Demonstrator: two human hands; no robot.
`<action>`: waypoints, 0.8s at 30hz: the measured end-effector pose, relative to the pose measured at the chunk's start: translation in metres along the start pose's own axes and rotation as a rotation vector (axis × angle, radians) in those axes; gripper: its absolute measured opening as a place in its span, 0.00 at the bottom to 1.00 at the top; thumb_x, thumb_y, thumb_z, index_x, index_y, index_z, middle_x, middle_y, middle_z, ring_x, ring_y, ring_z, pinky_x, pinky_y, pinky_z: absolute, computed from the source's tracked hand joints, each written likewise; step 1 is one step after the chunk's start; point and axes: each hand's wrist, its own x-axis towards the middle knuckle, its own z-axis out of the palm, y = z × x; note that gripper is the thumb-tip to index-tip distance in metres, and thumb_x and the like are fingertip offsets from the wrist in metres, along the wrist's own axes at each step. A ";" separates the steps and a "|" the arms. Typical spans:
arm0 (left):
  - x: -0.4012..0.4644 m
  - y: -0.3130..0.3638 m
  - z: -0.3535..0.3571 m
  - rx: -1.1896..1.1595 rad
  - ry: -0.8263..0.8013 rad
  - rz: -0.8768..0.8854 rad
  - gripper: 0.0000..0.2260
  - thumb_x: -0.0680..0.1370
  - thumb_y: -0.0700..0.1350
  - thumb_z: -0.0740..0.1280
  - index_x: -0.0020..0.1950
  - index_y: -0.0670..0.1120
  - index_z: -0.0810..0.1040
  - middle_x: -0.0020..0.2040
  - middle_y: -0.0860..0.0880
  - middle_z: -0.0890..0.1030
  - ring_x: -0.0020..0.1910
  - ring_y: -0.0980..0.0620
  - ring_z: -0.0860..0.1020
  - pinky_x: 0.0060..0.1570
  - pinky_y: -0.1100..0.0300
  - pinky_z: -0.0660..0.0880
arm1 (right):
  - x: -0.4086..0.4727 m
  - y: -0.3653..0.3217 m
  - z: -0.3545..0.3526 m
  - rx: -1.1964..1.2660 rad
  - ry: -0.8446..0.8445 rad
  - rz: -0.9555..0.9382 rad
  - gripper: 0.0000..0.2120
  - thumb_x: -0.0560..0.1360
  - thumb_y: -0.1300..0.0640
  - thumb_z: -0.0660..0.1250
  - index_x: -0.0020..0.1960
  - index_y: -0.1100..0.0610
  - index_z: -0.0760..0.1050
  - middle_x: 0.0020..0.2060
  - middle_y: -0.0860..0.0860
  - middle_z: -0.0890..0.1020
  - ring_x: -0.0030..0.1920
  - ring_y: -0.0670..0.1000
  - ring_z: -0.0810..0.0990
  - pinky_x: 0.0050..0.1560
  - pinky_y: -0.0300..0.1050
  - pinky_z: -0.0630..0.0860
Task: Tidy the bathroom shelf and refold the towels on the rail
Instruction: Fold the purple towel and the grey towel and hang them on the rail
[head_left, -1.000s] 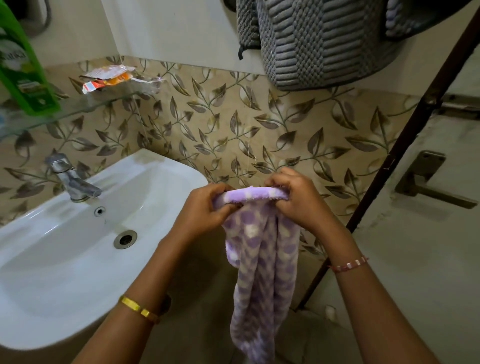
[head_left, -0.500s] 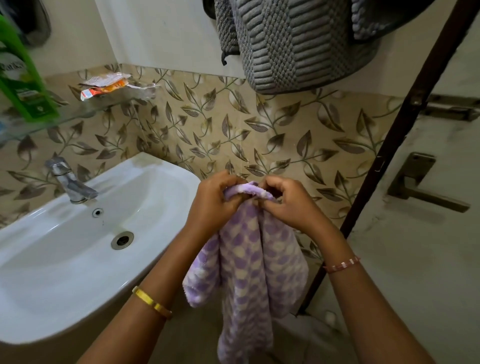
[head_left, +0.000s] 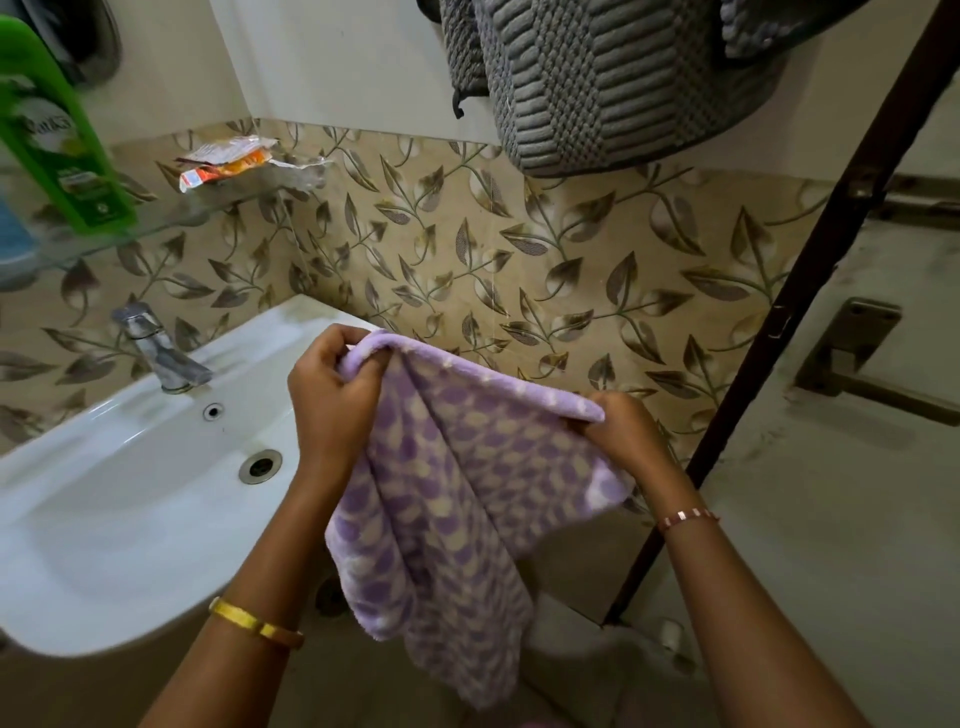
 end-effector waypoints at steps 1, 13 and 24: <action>0.000 -0.001 -0.001 -0.010 0.007 -0.016 0.05 0.73 0.38 0.67 0.42 0.47 0.75 0.37 0.60 0.76 0.35 0.69 0.74 0.37 0.77 0.67 | 0.002 0.000 -0.002 0.043 0.026 0.020 0.06 0.73 0.58 0.65 0.47 0.59 0.78 0.42 0.58 0.81 0.42 0.56 0.78 0.42 0.44 0.72; -0.022 -0.009 0.028 0.117 -0.542 -0.065 0.09 0.77 0.43 0.64 0.39 0.40 0.77 0.35 0.40 0.78 0.36 0.48 0.73 0.36 0.57 0.67 | -0.027 -0.101 -0.033 0.430 -0.056 -0.362 0.10 0.69 0.65 0.66 0.48 0.55 0.79 0.43 0.49 0.83 0.43 0.45 0.79 0.46 0.40 0.76; -0.010 0.005 0.032 -0.110 -0.614 0.058 0.03 0.74 0.46 0.68 0.45 0.55 0.77 0.41 0.61 0.79 0.39 0.70 0.76 0.40 0.75 0.70 | -0.032 -0.092 -0.013 0.281 0.079 -0.389 0.04 0.69 0.61 0.66 0.41 0.55 0.78 0.35 0.53 0.82 0.39 0.55 0.80 0.41 0.54 0.77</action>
